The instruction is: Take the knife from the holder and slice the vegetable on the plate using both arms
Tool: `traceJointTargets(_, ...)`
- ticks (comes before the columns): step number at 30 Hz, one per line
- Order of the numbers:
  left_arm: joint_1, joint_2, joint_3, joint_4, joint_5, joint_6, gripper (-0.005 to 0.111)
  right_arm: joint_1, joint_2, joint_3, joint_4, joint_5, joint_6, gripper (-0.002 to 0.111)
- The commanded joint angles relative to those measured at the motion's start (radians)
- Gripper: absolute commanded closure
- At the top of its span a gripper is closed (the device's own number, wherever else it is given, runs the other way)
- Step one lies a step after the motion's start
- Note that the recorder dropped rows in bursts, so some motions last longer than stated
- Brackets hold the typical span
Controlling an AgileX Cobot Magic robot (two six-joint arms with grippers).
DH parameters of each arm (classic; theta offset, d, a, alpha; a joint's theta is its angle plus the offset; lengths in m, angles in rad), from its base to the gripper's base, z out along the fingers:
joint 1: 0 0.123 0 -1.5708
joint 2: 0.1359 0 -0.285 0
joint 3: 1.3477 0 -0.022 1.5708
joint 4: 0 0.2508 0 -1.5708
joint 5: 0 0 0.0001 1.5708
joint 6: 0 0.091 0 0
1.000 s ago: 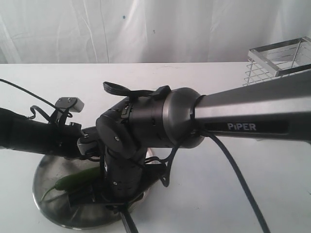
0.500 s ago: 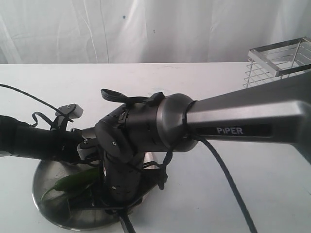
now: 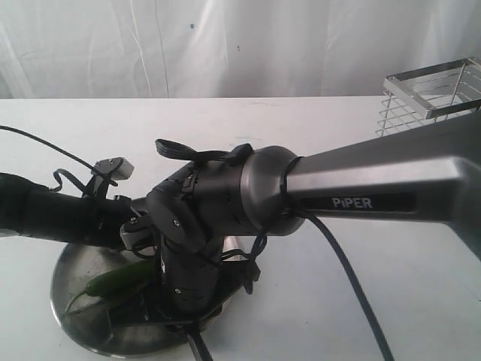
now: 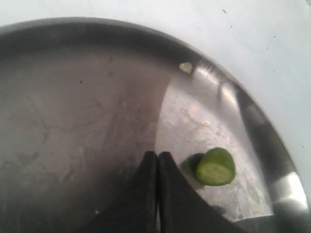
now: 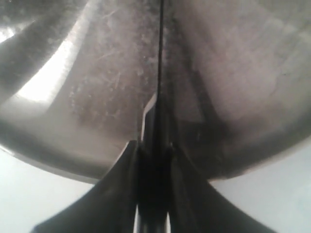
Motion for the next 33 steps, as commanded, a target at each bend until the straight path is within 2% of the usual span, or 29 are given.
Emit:
traceJointTargets(1, -0.006, -0.084, -0.009, 0.083, 0.014, -0.026, 0.107, 0.000, 0.012, 0.004, -0.017, 0.058, -0.008, 0.108)
traceJointTargets(7, -0.006, -0.092, 0.009, 0.233, 0.005, -0.147, 0.107, 0.000, 0.012, 0.004, -0.017, 0.054, -0.008, 0.108)
traceJointTargets(14, -0.006, -0.092, 0.047, 0.212, -0.021, -0.145, 0.107, 0.000, 0.012, 0.004, -0.013, 0.023, 0.012, 0.108)
traceJointTargets(24, -0.016, -0.078, 0.051, 0.177, 0.014, -0.137, 0.107, 0.000, 0.012, 0.004, -0.013, 0.017, 0.012, 0.108)
traceJointTargets(33, -0.019, -0.071, 0.049, 0.087, 0.040, -0.089, 0.107, 0.000, 0.012, 0.004, -0.013, 0.017, 0.012, 0.108)
